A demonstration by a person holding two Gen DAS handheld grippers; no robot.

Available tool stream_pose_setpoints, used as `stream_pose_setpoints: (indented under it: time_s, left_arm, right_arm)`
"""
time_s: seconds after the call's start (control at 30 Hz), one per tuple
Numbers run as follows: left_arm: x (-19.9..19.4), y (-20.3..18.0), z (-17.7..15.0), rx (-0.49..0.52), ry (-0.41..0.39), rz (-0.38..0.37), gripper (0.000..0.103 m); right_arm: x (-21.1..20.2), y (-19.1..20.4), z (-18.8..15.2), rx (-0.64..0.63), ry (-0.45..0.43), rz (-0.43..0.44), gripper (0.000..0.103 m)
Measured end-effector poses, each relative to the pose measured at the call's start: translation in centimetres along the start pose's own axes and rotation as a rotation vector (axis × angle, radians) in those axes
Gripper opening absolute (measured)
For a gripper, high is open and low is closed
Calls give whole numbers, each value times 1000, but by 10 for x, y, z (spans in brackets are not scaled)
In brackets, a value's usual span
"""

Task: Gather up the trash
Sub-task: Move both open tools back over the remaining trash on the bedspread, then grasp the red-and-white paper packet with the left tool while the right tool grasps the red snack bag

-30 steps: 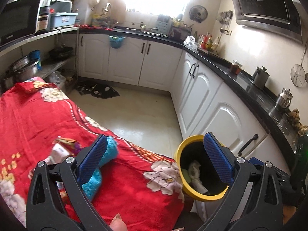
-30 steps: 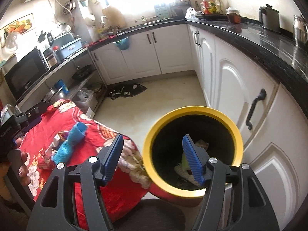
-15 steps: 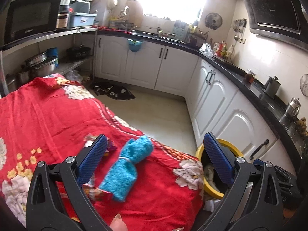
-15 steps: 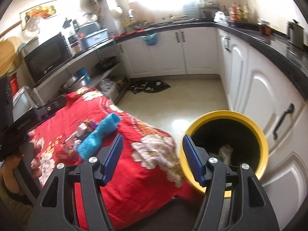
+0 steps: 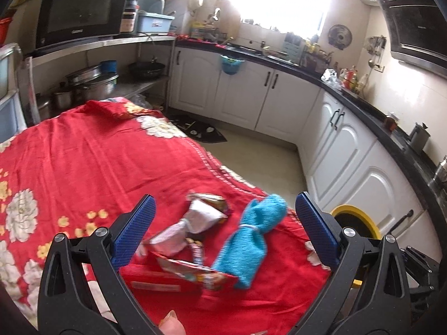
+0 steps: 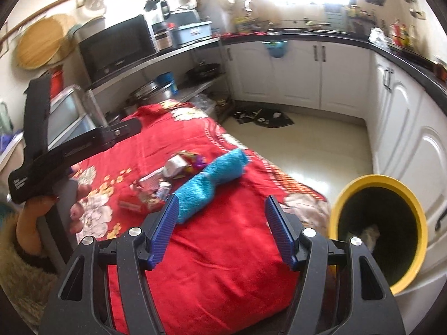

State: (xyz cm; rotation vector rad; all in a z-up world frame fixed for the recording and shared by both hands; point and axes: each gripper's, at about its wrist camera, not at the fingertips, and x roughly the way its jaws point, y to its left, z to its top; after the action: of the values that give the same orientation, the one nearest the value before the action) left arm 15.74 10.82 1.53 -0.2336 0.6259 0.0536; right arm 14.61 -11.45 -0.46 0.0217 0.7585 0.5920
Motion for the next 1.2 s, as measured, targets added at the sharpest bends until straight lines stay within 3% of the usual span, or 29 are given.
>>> stream_pose_setpoints:
  time_s: [0.4, 0.6, 0.77, 1.03, 1.1, 1.2]
  left_arm:
    - [13, 63, -2, -57, 64, 84, 92]
    - [30, 93, -7, -91, 127, 77, 92]
    - [44, 107, -15, -113, 195, 34, 79]
    - [71, 104, -21, -65, 304, -61, 62]
    - [78, 101, -22, -52, 328, -79, 60]
    - [90, 96, -23, -28, 372, -111, 57]
  right_arm:
    - [46, 48, -2, -124, 94, 99, 61]
    - [77, 68, -2, -201, 147, 121, 61]
    - [97, 82, -5, -290, 171, 139, 61]
    - [138, 100, -14, -427, 250, 139, 45]
    - [143, 101, -17, -441, 271, 141, 30]
    - [144, 101, -23, -454, 290, 149, 23]
